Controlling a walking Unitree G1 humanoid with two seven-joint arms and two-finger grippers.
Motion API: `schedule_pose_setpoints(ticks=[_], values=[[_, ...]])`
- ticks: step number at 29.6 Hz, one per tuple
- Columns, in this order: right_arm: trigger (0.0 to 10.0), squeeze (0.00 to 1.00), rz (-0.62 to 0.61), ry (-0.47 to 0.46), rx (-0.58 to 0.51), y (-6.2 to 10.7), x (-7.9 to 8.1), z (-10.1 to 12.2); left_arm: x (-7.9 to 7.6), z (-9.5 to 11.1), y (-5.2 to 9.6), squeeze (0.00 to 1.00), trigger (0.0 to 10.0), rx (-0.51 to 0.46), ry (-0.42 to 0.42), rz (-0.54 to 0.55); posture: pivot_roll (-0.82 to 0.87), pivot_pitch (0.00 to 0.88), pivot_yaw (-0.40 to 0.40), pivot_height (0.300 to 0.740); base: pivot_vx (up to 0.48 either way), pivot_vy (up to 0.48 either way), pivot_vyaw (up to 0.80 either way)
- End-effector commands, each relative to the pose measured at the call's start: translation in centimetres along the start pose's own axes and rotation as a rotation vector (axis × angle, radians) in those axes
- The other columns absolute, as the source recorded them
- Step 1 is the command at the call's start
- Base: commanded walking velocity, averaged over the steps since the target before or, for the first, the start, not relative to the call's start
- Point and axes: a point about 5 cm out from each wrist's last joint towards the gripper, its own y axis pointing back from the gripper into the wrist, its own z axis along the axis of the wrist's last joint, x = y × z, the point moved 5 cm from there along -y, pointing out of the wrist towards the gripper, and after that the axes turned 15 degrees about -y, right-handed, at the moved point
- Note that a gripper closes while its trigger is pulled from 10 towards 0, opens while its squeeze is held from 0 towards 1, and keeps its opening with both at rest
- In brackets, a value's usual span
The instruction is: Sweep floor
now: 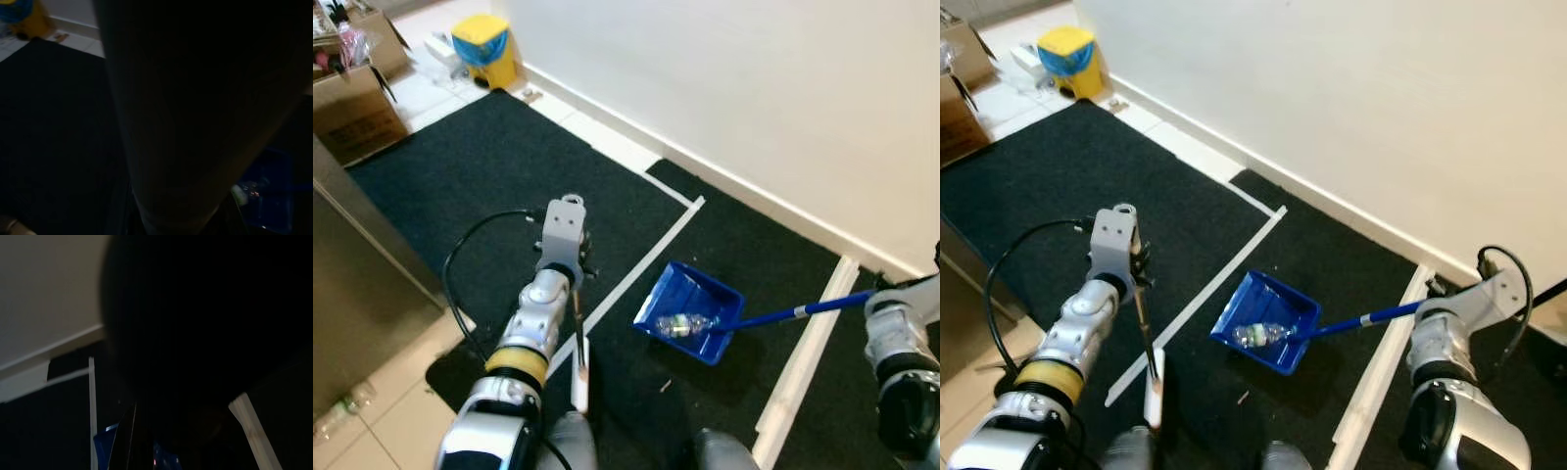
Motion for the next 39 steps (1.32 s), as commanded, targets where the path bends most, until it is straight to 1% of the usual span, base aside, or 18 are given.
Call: schedule_pose_setpoints(ticks=[1,6,11,14,15,17,20,30,39], values=[[10.0,0.0,0.049,-0.013,-0.011,-0.1,1.5,0.4,-0.2,0.3,-0.1,0.0,10.0,-0.01,0.005,0.005,0.1,0.002,-0.051,0.74,0.0,-0.48,0.0],[10.0,0.0,0.063,-0.019,-0.009,-0.1,1.9,0.4,-0.3,0.2,-0.2,0.0,10.0,-0.007,0.008,0.013,0.09,0.002,-0.053,0.74,0.0,-0.48,0.0],[10.0,0.0,0.079,-0.05,-0.016,-0.1,2.2,0.6,-0.5,0.3,-0.3,0.0,10.0,-0.007,0.007,0.011,0.09,0.0,-0.052,0.74,0.0,-0.48,0.0],[10.0,0.0,0.051,-0.149,-0.039,-0.2,1.7,1.1,-0.6,0.4,-0.4,0.0,10.0,-0.01,0.004,0.004,0.08,0.0,-0.043,0.74,0.0,-0.48,0.0],[10.0,0.0,0.051,-0.149,-0.039,-0.2,1.7,1.1,-0.6,0.4,-0.4,0.0,10.0,-0.01,0.004,0.004,0.08,0.0,-0.043,0.74,0.0,-0.48,0.0],[10.0,0.0,0.029,-0.192,-0.046,-0.2,1.1,1.3,-0.7,0.4,-0.4,0.0,10.0,-0.011,0.0,-0.001,0.08,0.0,-0.034,0.74,0.0,-0.48,0.0],[10.0,0.0,0.021,-0.194,-0.051,-0.2,0.7,1.3,-0.7,0.4,-0.4,0.0,10.0,-0.012,-0.009,-0.009,0.08,0.0,-0.034,0.74,0.0,-0.48,0.0],[10.0,0.0,0.006,-0.187,-0.047,-0.1,0.0,1.2,-1.0,0.4,-0.4,0.0,10.0,-0.015,-0.015,-0.023,0.08,0.0,-0.024,0.74,0.0,-0.48,0.0],[10.0,0.0,0.014,-0.188,-0.051,-0.2,0.2,1.6,-1.5,0.4,-0.4,0.0,10.0,-0.017,-0.011,-0.032,0.07,0.0,-0.026,0.74,0.0,-0.48,-0.78]])
